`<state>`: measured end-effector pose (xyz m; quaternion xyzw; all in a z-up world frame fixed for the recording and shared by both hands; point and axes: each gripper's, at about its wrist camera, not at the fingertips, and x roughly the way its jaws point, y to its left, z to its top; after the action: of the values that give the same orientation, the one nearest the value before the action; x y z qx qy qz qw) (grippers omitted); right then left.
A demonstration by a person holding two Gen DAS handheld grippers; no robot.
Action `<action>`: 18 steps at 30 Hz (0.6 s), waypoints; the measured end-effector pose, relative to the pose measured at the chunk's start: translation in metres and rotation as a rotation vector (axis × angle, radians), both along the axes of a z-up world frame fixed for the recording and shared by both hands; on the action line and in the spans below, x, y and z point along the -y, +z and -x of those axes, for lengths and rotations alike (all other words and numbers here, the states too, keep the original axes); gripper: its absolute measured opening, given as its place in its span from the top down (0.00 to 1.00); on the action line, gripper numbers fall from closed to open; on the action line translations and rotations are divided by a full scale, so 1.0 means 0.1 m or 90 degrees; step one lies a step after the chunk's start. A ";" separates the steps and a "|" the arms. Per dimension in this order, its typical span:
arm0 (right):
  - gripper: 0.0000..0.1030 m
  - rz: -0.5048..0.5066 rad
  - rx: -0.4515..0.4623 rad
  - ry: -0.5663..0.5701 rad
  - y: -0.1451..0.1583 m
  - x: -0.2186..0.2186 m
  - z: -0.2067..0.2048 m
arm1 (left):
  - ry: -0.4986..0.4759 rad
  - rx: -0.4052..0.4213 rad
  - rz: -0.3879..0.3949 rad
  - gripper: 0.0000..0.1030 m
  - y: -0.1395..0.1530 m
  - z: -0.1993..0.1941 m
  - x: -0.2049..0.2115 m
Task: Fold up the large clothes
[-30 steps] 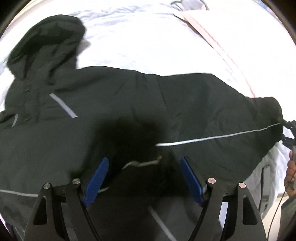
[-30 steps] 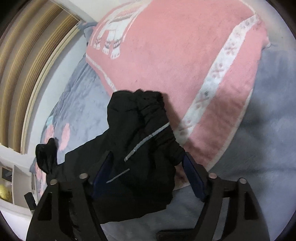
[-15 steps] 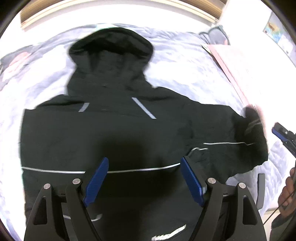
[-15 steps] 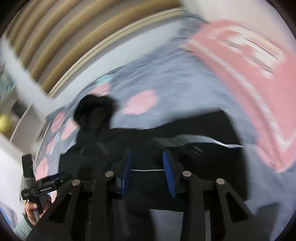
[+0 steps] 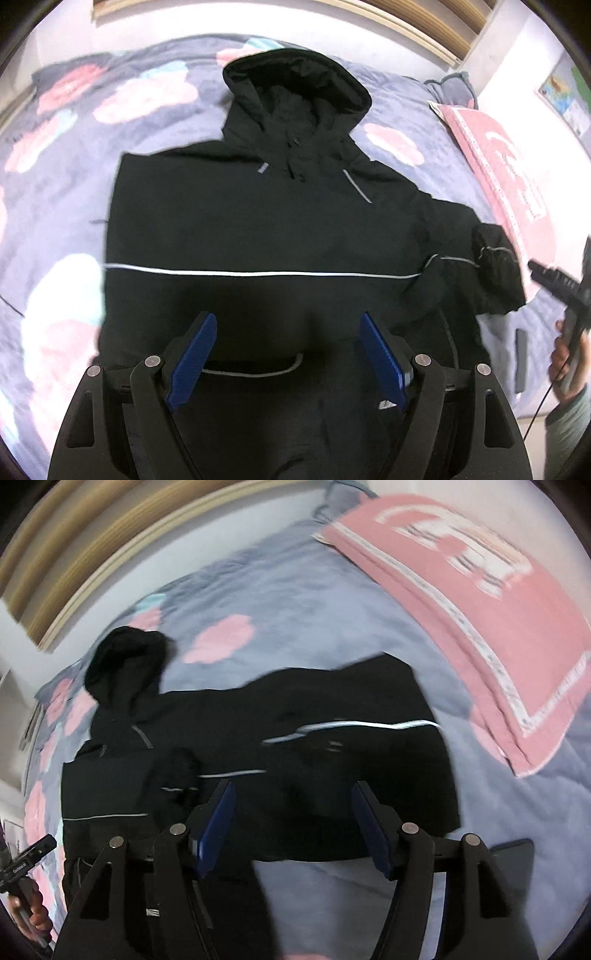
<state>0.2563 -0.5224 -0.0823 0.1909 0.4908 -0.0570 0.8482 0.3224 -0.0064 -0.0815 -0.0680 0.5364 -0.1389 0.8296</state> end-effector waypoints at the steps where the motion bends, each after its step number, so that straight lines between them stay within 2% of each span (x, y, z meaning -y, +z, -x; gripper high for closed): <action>1: 0.33 0.000 -0.007 0.007 -0.03 0.01 -0.04 | 0.000 -0.006 0.010 0.22 -0.03 -0.02 0.06; 3: 0.22 -0.002 -0.015 0.036 -0.10 -0.10 -0.17 | -0.006 -0.011 0.018 0.22 -0.06 -0.04 0.21; 5: 0.17 0.029 -0.021 0.059 -0.22 -0.26 -0.35 | -0.023 -0.011 0.014 0.22 -0.05 -0.04 0.35; 7: 0.17 0.083 -0.054 0.051 -0.38 -0.37 -0.51 | -0.042 0.000 0.000 0.22 0.00 -0.03 0.47; 9: 0.20 0.106 -0.094 0.040 -0.63 -0.38 -0.67 | -0.058 0.011 -0.008 0.22 0.06 0.00 0.51; 12: 0.37 0.160 -0.141 0.032 -0.93 -0.35 -0.80 | -0.071 0.016 -0.020 0.22 0.08 0.04 0.48; 13: 0.43 0.146 -0.131 0.028 -0.94 -0.32 -0.80 | -0.070 0.013 -0.023 0.22 0.08 0.05 0.44; 14: 0.57 0.126 -0.119 0.022 -0.93 -0.29 -0.78 | -0.068 0.010 -0.025 0.22 0.07 0.06 0.40; 15: 0.68 0.099 -0.112 0.013 -0.89 -0.25 -0.76 | -0.066 0.009 -0.027 0.22 0.07 0.07 0.36; 18: 0.72 0.045 -0.071 -0.001 -0.60 -0.27 -0.65 | -0.056 0.011 -0.030 0.22 0.08 0.13 0.20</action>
<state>0.3216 -0.4958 -0.1420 0.1579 0.5349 -0.0858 0.8256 0.3097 -0.0266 -0.0734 -0.0240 0.5345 -0.1631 0.8289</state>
